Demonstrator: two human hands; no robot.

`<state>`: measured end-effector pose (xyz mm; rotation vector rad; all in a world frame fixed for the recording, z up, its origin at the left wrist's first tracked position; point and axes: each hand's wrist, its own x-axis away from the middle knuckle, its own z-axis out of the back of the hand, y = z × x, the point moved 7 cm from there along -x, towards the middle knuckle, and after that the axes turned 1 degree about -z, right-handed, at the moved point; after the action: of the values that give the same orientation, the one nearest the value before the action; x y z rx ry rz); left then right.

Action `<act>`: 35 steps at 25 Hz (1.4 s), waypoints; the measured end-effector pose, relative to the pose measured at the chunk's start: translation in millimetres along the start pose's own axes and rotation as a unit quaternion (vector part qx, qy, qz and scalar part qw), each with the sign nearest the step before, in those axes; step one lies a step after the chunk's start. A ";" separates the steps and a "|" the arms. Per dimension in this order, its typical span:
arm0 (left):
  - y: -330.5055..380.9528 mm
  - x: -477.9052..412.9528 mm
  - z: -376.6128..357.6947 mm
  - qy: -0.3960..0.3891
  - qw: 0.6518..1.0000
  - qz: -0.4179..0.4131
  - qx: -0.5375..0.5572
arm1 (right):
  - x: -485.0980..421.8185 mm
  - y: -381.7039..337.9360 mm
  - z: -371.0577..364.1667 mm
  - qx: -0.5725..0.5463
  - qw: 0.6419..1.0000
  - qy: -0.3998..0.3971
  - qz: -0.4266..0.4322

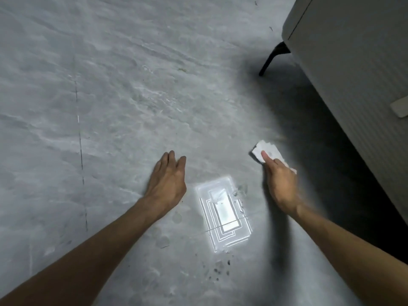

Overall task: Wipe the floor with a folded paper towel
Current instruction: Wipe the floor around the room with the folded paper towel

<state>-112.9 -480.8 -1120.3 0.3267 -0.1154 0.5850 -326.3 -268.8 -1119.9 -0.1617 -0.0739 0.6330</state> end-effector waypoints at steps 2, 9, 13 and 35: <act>0.6 -6.6 -3.2 -0.026 0.999 0.029 0.003 | 41.5 -29.6 -15.9 -0.021 1.000 -0.013 -0.006; 9.6 -17.4 -8.3 -0.076 0.997 0.012 -0.004 | 60.4 -76.8 -24.4 0.044 0.872 -0.118 0.473; 1.0 -12.0 -8.1 -0.103 0.992 0.063 -0.021 | -23.1 32.8 8.8 0.020 0.997 -0.012 -0.075; -13.7 -39.5 -10.9 -0.153 0.973 0.168 0.040 | 80.5 -123.5 -35.3 0.006 0.871 -0.091 0.482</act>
<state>-137.8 -508.5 -1142.1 0.4793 -0.4520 0.8743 -185.5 -323.6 -1131.7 -0.1196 -0.1752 1.6544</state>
